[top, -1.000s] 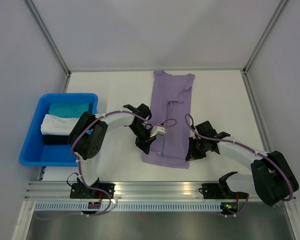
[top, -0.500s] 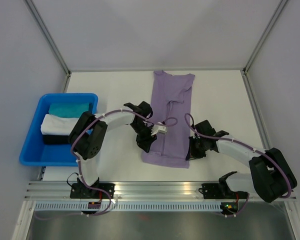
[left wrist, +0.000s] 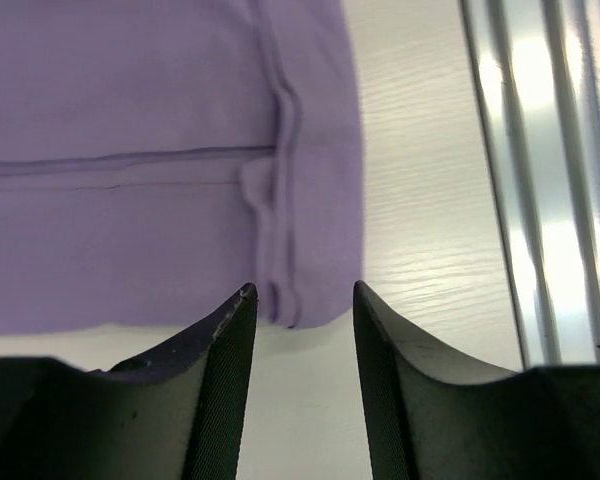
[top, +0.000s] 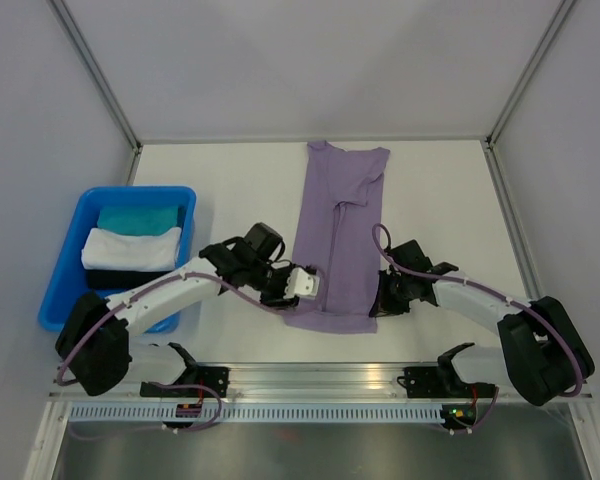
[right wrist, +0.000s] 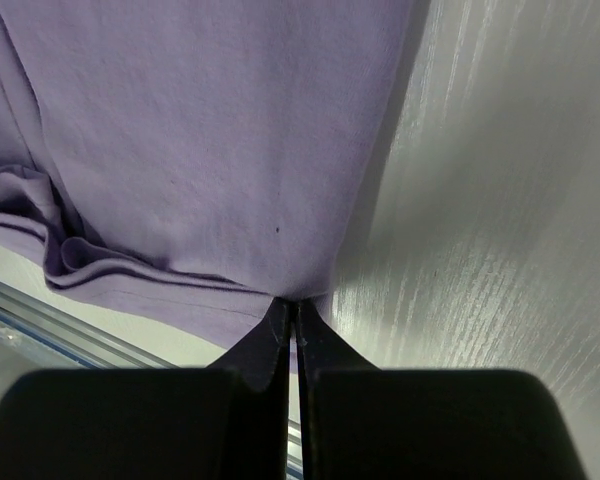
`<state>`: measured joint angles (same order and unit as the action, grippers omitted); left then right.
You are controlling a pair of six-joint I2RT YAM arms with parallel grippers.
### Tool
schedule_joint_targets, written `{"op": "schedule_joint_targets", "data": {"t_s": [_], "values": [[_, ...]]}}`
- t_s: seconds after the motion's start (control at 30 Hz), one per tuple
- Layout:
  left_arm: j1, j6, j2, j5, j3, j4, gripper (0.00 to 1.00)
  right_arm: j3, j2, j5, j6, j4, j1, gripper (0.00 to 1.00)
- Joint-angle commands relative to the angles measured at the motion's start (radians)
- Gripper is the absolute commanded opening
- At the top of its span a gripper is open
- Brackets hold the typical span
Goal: Roll the t-shirts
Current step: Roll the tshirt
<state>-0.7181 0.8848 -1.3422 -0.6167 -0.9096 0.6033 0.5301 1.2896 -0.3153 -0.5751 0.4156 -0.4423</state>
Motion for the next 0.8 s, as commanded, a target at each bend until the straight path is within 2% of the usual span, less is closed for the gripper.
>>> {"op": "schedule_joint_targets", "data": {"t_s": [0.0, 0.1, 0.27, 0.53, 0.63, 0.7, 0.73, 0.77], "values": [[-0.076, 0.046, 0.050, 0.083, 0.129, -0.088, 0.50, -0.019, -0.029, 0.022, -0.042, -0.054, 0.001, 0.00], [-0.141, 0.057, 0.066, 0.127, 0.192, -0.149, 0.53, -0.021, -0.021, 0.021, -0.032, -0.055, 0.002, 0.00], [-0.165, 0.072, 0.032, 0.238, 0.248, -0.229, 0.59, -0.039, -0.042, 0.038, -0.029, -0.060, 0.002, 0.00], [-0.213, -0.010, -0.011, 0.252, 0.305, -0.319, 0.58, -0.061, -0.058, 0.041, -0.037, -0.063, 0.001, 0.00], [-0.218, -0.029, -0.041, 0.252, 0.305, -0.330, 0.52, -0.055, -0.062, 0.036, -0.032, -0.063, 0.002, 0.01], [-0.218, -0.041, -0.063, 0.264, 0.307, -0.335, 0.38, -0.045, -0.064, 0.039, -0.029, -0.055, 0.002, 0.12], [-0.218, -0.049, -0.066, 0.276, 0.305, -0.335, 0.25, -0.027, -0.075, 0.057, -0.026, -0.034, 0.002, 0.18], [-0.218, -0.062, -0.066, 0.282, 0.305, -0.336, 0.21, -0.015, -0.079, 0.068, -0.020, -0.022, 0.002, 0.29]]}}
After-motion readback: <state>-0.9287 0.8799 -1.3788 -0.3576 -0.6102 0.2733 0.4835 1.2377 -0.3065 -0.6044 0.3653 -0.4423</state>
